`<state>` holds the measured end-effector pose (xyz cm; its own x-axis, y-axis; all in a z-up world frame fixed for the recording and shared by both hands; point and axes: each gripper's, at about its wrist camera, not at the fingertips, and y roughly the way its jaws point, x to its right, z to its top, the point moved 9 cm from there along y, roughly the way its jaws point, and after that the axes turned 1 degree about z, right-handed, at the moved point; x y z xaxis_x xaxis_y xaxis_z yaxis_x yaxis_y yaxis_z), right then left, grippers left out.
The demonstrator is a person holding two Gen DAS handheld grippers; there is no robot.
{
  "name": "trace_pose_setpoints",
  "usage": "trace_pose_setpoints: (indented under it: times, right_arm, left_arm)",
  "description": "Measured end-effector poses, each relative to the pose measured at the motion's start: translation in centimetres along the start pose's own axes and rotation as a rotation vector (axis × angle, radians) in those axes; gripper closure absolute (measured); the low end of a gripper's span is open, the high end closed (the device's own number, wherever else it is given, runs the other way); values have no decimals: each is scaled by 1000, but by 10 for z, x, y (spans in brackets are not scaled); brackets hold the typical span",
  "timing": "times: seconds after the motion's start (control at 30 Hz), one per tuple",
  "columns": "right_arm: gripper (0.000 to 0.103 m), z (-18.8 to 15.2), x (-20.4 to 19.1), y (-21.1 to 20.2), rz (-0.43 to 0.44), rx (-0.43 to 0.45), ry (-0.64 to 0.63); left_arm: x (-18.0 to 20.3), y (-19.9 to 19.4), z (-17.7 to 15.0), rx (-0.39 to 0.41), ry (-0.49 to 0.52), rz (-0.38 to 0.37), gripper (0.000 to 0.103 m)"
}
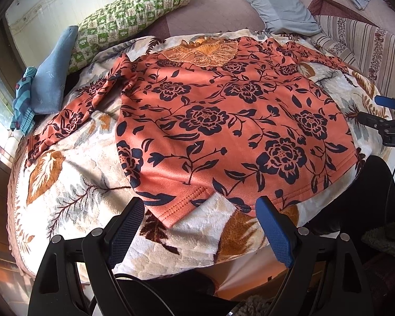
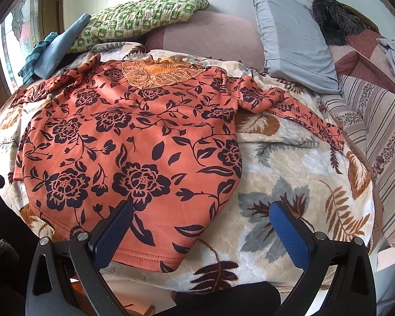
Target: Fold small clothes
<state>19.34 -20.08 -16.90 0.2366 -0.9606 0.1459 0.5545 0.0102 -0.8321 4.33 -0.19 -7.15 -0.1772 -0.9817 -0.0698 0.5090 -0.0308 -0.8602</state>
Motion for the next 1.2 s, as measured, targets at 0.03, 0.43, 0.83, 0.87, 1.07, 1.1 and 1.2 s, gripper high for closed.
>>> trace_pose_setpoints:
  times: [0.03,0.43,0.83,0.87,1.07,1.1,1.2]
  right_arm:
    - [1,0,0,0,0,1,0]
    - [1,-1,-2,-2,3,0,2]
    - [1,-2,-3,4,26,-14,26]
    - [1,-2,0,5,38,-15,43]
    - [1,-14,61,21,65,-57,289]
    - [1,-18,71,24,87,-66,335]
    - [1,-30,82,33,179,-86,442]
  left_arm:
    - [0,0,0,-1,1,2,17]
    - [0,-2,2,20,-7,-9,16]
    - [-8,10,1,-88,-19,-2,16]
    - [-14,11,3,-86,-39,-4,16]
    - [-83,25,11,-116,-355,-86,17]
    - [-94,30,11,-108,-416,-117,17]
    - [-110,44,5,-130,-554,-208,17]
